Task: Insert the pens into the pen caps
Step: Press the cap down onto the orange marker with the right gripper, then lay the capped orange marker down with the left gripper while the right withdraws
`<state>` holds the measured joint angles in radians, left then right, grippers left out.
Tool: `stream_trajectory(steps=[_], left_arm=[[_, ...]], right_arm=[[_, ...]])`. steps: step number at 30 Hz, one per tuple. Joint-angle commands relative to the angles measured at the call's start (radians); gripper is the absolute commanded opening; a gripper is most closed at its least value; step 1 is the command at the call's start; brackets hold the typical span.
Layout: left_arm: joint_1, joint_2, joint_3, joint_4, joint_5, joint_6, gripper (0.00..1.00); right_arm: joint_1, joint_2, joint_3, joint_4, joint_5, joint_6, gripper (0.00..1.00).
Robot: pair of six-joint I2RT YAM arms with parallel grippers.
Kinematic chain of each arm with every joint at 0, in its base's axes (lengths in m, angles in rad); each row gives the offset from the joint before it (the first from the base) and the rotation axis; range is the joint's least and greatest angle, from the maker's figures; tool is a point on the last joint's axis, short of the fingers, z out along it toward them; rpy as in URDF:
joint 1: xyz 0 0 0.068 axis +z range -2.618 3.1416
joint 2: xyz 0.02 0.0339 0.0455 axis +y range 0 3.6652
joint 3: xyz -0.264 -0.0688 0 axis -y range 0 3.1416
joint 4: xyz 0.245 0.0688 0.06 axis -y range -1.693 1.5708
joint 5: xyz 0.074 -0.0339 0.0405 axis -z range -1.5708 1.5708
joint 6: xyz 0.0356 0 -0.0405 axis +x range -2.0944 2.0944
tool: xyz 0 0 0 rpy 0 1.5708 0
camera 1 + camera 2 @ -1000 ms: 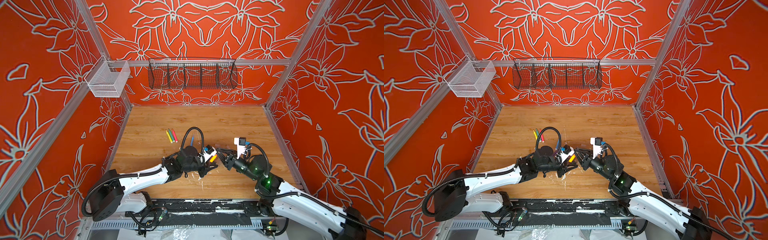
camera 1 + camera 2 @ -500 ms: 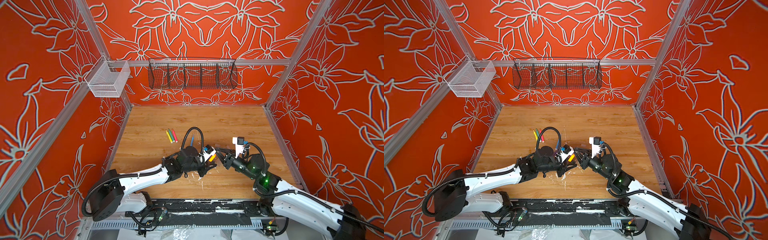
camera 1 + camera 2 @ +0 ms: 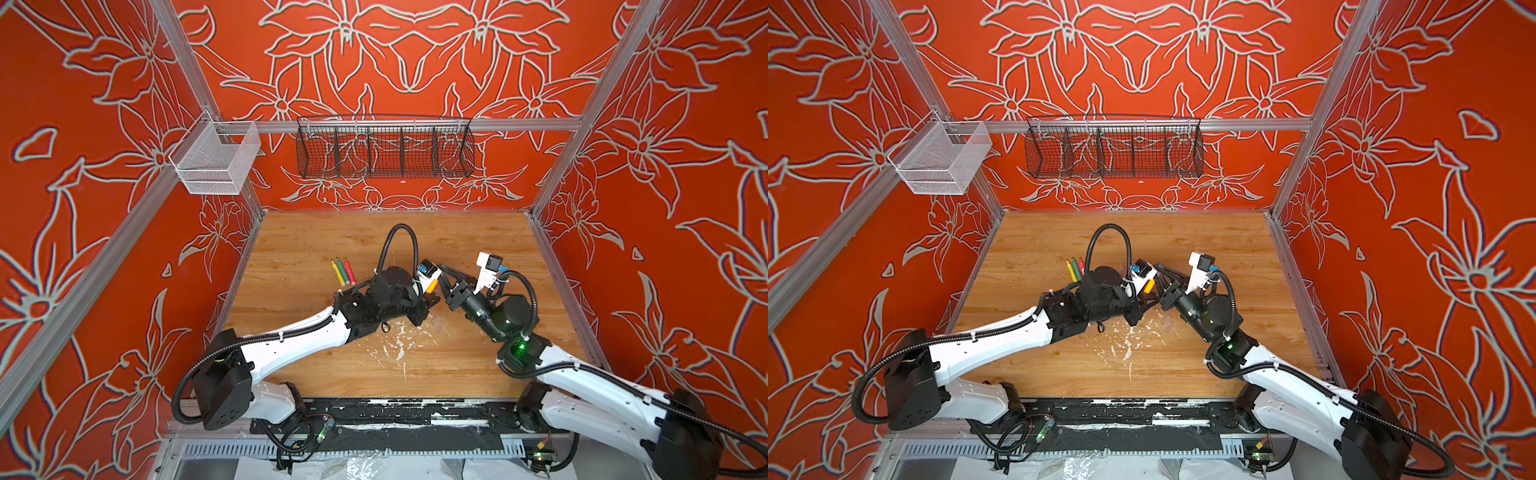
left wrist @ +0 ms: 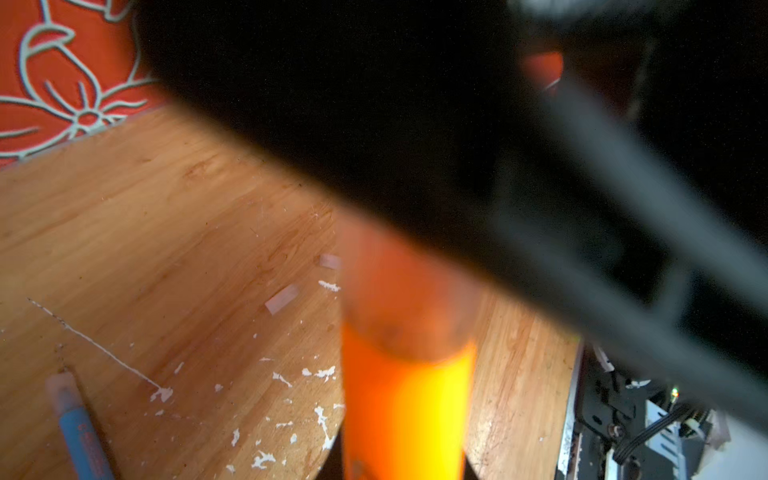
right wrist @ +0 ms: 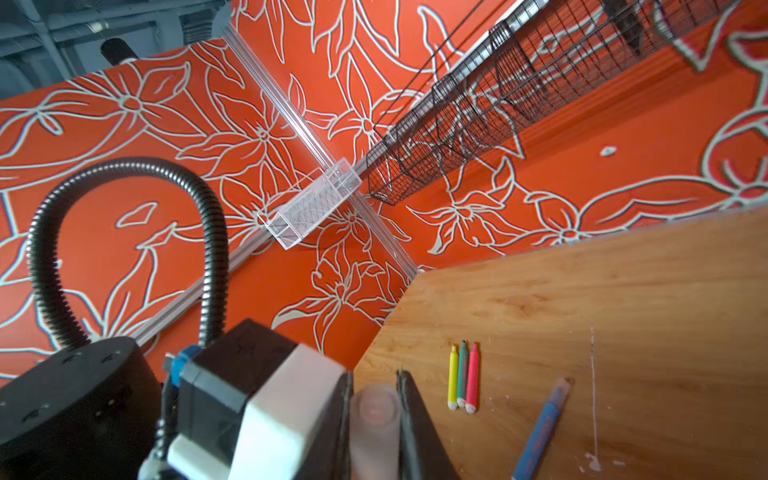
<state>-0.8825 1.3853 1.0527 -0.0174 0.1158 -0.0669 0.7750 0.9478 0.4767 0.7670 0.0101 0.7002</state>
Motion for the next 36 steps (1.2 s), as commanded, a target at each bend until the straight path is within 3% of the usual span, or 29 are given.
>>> stream_trajectory(steps=[1, 10, 15, 19, 23, 27, 31, 33, 36], left_arm=[[0.013, -0.013, 0.152, 0.244, -0.027, 0.004, 0.0], [0.073, -0.024, 0.225, 0.266, -0.015, -0.005, 0.0], [0.073, -0.087, 0.089, 0.289, -0.021, -0.002, 0.0], [0.073, -0.137, -0.137, 0.326, -0.129, -0.08, 0.0], [0.074, -0.144, -0.276, 0.243, -0.351, -0.168, 0.0], [0.149, -0.166, -0.385, 0.209, -0.385, -0.178, 0.0], [0.294, -0.182, -0.355, 0.097, -0.367, -0.306, 0.0], [0.298, -0.168, -0.365, 0.1, -0.423, -0.304, 0.0], [0.31, -0.102, -0.342, 0.073, -0.458, -0.337, 0.0]], right_arm=[[0.083, 0.087, -0.036, -0.129, -0.313, 0.025, 0.0], [0.126, 0.135, -0.011, -0.112, -0.326, 0.012, 0.0], [0.126, 0.055, 0.016, -0.271, -0.211, -0.016, 0.0], [0.121, -0.03, -0.009, -0.38, -0.039, -0.032, 0.31], [0.115, -0.078, -0.009, -0.498, 0.122, -0.044, 0.5], [0.113, -0.096, -0.004, -0.561, 0.272, -0.103, 0.56], [0.099, -0.096, -0.024, -0.571, 0.433, -0.11, 0.61], [0.082, -0.074, -0.044, -0.557, 0.506, -0.059, 0.64], [0.048, -0.001, -0.013, -0.59, 0.519, -0.061, 0.64]])
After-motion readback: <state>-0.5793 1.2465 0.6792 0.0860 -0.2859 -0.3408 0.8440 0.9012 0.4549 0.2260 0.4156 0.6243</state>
